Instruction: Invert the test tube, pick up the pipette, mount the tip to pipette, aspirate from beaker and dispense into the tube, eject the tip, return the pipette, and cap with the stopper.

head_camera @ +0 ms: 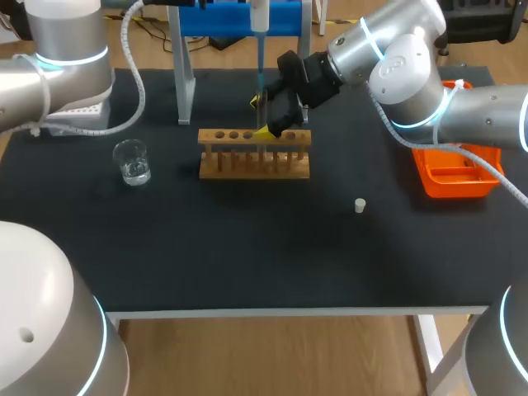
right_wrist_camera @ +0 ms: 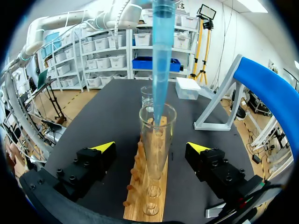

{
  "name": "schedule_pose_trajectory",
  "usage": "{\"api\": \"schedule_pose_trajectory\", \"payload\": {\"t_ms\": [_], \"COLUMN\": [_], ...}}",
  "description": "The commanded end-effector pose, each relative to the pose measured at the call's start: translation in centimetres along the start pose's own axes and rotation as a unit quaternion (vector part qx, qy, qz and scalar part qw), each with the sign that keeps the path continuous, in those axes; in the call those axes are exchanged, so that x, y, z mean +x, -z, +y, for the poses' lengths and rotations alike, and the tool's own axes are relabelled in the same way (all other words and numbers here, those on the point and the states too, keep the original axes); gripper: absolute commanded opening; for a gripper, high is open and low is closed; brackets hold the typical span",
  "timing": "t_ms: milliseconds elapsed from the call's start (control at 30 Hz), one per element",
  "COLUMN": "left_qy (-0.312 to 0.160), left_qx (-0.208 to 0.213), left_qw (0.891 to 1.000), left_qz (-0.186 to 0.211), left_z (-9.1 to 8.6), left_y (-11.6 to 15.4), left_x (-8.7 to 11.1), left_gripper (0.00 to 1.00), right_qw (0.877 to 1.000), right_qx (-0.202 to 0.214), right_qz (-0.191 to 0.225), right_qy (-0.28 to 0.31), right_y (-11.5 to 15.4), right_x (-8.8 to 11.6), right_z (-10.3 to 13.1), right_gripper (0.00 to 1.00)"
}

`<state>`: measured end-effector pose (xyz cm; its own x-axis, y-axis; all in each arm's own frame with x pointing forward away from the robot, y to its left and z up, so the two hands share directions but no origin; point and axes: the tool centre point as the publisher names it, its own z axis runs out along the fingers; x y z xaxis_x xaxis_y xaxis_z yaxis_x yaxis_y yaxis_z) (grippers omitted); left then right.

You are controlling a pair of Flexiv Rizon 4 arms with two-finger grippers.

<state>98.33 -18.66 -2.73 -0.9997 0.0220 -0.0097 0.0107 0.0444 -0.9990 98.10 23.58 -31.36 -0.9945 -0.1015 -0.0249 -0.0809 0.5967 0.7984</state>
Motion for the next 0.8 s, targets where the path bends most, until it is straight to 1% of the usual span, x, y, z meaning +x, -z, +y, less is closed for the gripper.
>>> {"api": "schedule_pose_trajectory", "payload": {"t_ms": [33, 333, 600, 800], "left_qy": [-0.001, 0.007, 0.0, 0.003], "left_qx": [0.001, -0.005, -0.005, -0.009], "left_qw": [1.0, 1.0, 1.0, 1.0], "left_qz": [-0.002, -0.003, -0.009, -0.011], "left_z": [0.3, 1.2, 1.7, 2.3], "left_y": [-0.2, -0.5, -0.5, -0.6], "left_x": [-0.2, -0.6, -0.8, -0.9], "left_gripper": [0.0, 0.0, 0.0, 0.0], "right_qw": [1.0, 1.0, 1.0, 1.0], "right_qx": [0.001, 0.001, 0.001, 0.001], "right_qz": [0.001, 0.001, 0.001, 0.001], "right_qy": [0.0, 0.0, 0.0, 0.0], "right_y": [0.0, 0.0, 0.0, 0.0], "right_x": [-0.1, -0.1, -0.1, -0.1], "right_z": [0.0, 0.0, 0.0, 0.0], "right_gripper": [1.0, 1.0, 1.0, 1.0]}}
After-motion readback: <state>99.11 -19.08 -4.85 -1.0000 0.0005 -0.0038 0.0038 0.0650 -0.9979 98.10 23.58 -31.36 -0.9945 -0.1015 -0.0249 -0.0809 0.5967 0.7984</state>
